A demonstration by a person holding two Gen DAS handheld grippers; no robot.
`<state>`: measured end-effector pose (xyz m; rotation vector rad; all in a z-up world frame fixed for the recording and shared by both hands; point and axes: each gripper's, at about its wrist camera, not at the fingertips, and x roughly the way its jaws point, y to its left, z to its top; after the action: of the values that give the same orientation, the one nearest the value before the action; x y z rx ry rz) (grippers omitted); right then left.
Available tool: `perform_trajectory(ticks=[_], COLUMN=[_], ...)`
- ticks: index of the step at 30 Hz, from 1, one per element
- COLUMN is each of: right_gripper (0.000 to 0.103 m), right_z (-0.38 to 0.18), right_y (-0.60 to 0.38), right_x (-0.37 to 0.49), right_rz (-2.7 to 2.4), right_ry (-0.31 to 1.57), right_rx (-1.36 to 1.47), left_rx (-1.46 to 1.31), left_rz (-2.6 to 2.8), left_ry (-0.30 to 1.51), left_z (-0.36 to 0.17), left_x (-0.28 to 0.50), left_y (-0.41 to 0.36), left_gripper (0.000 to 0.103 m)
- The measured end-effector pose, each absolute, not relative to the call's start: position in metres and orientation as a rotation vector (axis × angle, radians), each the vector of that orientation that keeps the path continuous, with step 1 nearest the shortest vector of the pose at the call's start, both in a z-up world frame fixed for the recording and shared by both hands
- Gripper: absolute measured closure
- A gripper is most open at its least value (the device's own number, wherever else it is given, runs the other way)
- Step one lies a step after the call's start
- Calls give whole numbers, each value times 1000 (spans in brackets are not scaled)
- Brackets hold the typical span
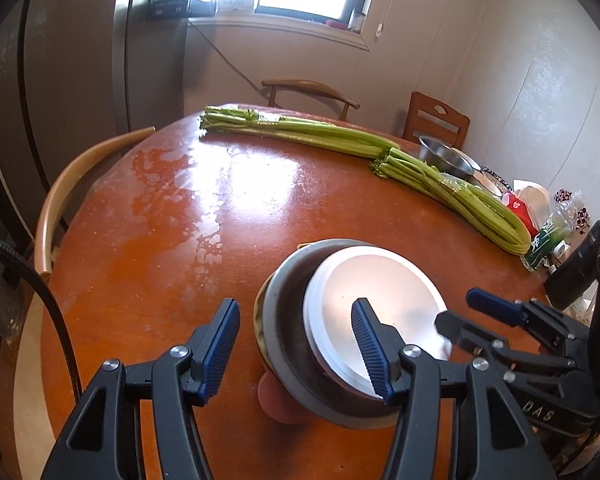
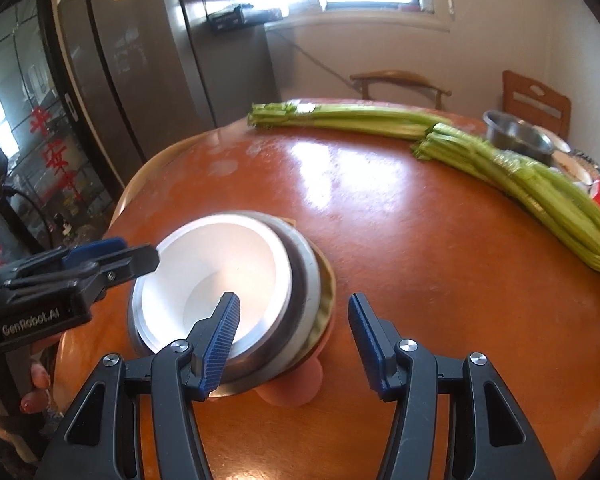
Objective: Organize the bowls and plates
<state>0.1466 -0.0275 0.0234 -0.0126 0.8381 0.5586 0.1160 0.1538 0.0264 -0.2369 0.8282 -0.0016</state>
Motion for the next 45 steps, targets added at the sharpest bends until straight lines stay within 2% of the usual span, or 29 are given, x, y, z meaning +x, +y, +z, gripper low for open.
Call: perform_trajectory(ticks=[10,23,45], right_gripper=[44,44,44], right_z=[33,21,16], right_y=[-62,-97,-95], right_x=[89,22,-9], right_rz=[521,507,549], right_ry=[756,731,722], right_rx=[-50,-36,-37], left_rx=[-183,-188,-163], left_rz=[-5,13,50], left_ry=[794,827,802], left_z=[31,4,4], left_x=[75,19,-16], left_y=[112,69,60], left_gripper=[43,40,40])
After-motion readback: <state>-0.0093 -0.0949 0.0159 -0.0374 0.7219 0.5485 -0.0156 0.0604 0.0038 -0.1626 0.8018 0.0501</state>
